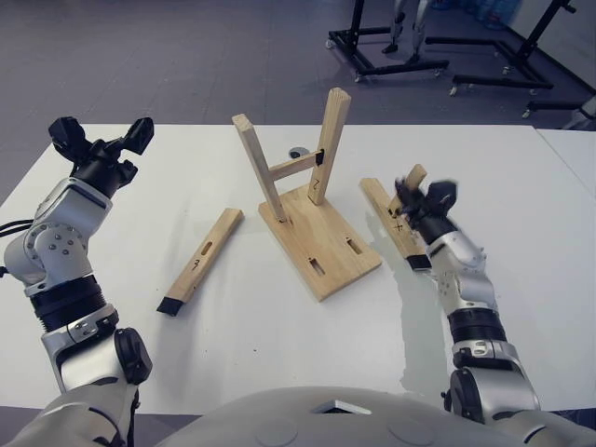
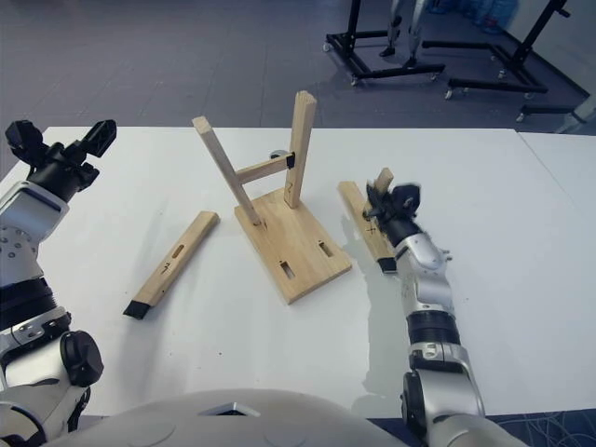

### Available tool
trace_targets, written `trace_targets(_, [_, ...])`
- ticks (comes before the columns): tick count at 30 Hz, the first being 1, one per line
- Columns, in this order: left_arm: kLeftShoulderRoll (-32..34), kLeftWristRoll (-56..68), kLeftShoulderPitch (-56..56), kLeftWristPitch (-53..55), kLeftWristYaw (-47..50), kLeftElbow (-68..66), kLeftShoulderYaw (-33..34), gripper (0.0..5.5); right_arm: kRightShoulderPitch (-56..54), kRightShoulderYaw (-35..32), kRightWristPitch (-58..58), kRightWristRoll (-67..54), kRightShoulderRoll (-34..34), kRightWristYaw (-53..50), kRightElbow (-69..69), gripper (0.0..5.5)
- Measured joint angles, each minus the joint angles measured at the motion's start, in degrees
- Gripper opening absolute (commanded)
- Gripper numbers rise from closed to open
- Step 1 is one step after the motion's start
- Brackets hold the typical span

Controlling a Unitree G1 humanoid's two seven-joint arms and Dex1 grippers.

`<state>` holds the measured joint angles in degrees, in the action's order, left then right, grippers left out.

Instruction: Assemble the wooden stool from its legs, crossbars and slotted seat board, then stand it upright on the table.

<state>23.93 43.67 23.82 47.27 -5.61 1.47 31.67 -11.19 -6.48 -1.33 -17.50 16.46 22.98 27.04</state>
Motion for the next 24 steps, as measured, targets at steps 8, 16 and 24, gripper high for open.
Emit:
trace_targets(8, [-0.38, -0.06, -0.26, -0.53, -0.41, 0.00, -0.51, 4.82, -0.44, -1.05, 1.99, 0.13, -0.48, -0.51, 0.04, 2.72])
trace_targets(16, [-0.96, -0.06, -0.50, -1.24, -0.33, 0.04, -0.53, 4.82, -0.98, -1.76, 9.46, 0.79, 1.93, -0.87, -4.91, 4.17])
trace_targets(24, [-1.56, -0.01, -0.85, -1.55, 0.21, 0.38, -0.39, 4.82, 0.53, -4.47, 22.47, -5.23, 3.39, 0.47, -21.58, 4.20])
